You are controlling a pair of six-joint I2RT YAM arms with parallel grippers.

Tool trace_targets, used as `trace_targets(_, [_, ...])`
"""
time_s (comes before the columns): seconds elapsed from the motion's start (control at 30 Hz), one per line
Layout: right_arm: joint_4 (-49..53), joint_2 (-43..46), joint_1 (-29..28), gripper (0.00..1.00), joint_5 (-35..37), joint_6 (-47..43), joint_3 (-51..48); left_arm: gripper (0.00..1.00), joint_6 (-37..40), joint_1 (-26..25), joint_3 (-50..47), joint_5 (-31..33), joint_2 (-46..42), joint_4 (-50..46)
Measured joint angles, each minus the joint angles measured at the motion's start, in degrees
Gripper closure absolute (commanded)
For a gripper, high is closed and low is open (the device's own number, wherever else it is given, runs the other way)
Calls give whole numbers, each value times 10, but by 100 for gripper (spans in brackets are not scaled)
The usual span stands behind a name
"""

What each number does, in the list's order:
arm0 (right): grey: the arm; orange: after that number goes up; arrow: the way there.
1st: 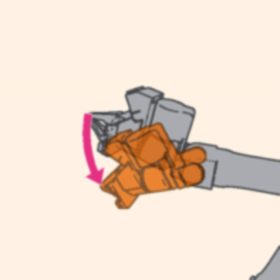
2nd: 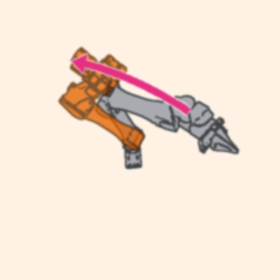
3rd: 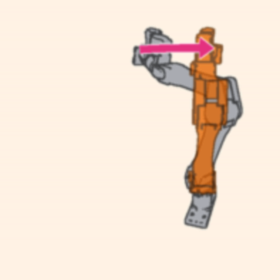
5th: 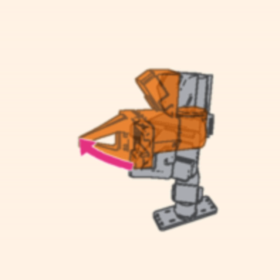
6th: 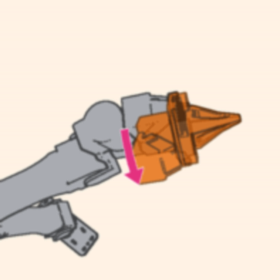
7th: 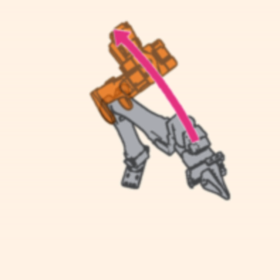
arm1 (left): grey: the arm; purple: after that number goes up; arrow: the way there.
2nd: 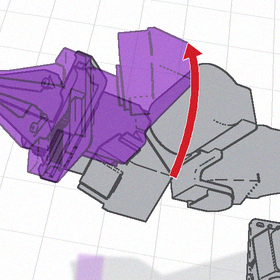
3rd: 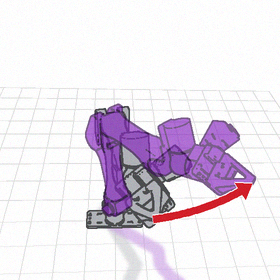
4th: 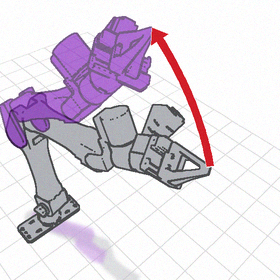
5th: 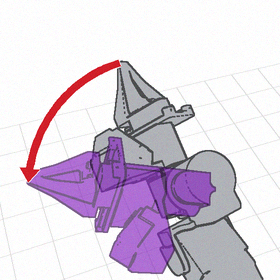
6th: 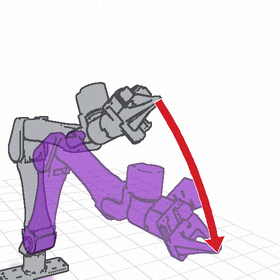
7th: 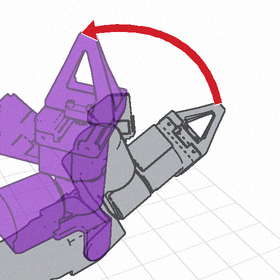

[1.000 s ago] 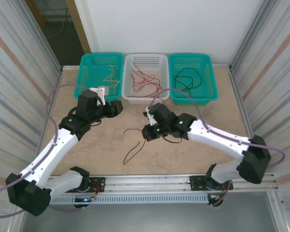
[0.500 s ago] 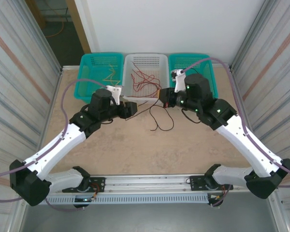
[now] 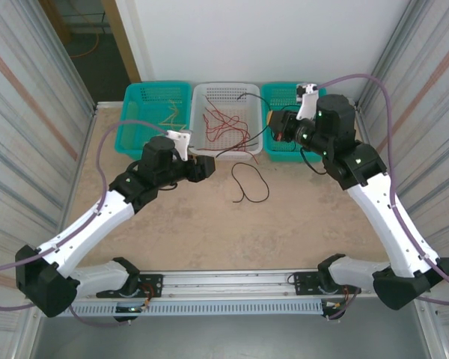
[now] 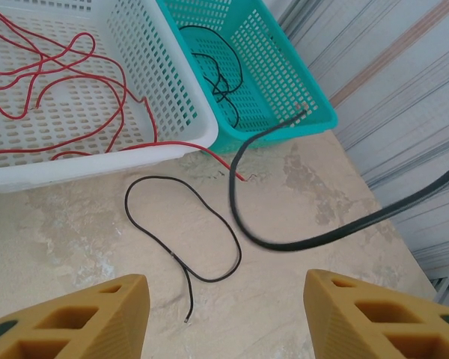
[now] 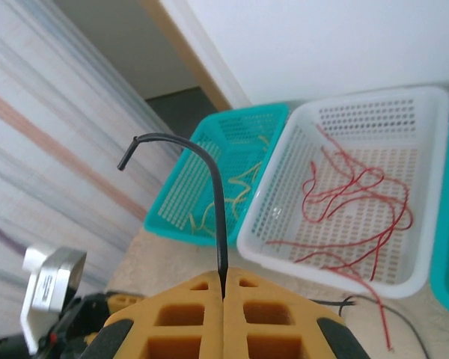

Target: Untangle the cables

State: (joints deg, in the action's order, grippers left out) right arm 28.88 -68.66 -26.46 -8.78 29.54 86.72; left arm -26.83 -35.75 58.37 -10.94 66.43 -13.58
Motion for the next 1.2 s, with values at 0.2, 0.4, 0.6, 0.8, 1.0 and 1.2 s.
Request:
trace_targets(0.2, [11,-50,79,100,2,0,81,43,0,-8,0,5,9,-3])
trace_targets(0.4, [11,-121,159,100,2,0,160,42,0,-13,0,15,11,-18])
trace_targets(0.6, [10,-195,224,100,1,0,194,42,0,-15,0,22,12,-29])
trace_targets(0.8, [18,-290,268,95,-5,-1,244,42,0,-18,0,23,35,-33])
trace_targets(1.0, [49,-367,285,65,-26,-2,261,41,0,-33,-2,9,91,-42])
trace_targets(1.2, [95,-404,287,51,-46,-3,274,41,16,-50,3,-2,151,-85])
